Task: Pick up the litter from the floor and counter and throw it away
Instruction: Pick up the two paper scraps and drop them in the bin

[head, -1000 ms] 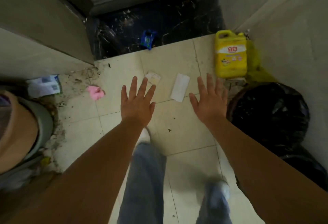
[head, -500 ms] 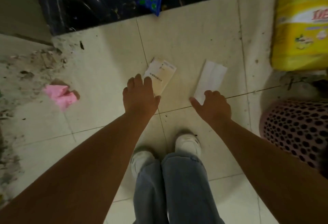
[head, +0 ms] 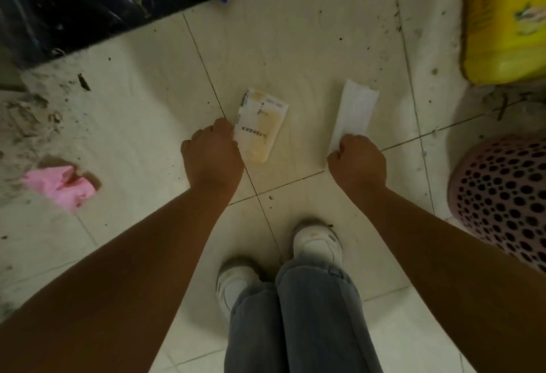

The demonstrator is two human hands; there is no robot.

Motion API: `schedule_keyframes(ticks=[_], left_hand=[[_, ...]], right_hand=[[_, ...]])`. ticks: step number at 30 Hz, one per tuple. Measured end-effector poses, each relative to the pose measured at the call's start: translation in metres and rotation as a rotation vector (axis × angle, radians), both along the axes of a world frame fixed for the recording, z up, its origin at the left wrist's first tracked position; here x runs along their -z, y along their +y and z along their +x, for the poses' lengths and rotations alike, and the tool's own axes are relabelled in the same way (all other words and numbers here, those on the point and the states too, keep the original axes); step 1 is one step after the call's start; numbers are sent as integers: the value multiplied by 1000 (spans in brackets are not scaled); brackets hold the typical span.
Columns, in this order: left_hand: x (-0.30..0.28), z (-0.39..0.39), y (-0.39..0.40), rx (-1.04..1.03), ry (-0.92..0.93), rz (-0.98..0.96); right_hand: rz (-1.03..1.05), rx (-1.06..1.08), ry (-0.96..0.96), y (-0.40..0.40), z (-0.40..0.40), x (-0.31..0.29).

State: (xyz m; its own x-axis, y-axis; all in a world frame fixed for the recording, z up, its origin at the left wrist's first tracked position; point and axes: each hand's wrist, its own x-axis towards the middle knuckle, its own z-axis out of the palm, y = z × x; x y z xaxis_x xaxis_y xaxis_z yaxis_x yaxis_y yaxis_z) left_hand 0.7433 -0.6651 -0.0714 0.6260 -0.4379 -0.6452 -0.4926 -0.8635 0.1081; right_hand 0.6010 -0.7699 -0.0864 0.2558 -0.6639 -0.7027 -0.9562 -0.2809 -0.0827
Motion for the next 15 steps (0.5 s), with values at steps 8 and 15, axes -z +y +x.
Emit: schedule_keyframes(ticks=[8, 15], left_hand=[[-139, -17, -40, 202, 55, -120], [-260, -39, -118, 432, 37, -220]], right_hand=[[81, 143, -61, -17, -24, -129], [19, 315, -241, -71, -45, -250]])
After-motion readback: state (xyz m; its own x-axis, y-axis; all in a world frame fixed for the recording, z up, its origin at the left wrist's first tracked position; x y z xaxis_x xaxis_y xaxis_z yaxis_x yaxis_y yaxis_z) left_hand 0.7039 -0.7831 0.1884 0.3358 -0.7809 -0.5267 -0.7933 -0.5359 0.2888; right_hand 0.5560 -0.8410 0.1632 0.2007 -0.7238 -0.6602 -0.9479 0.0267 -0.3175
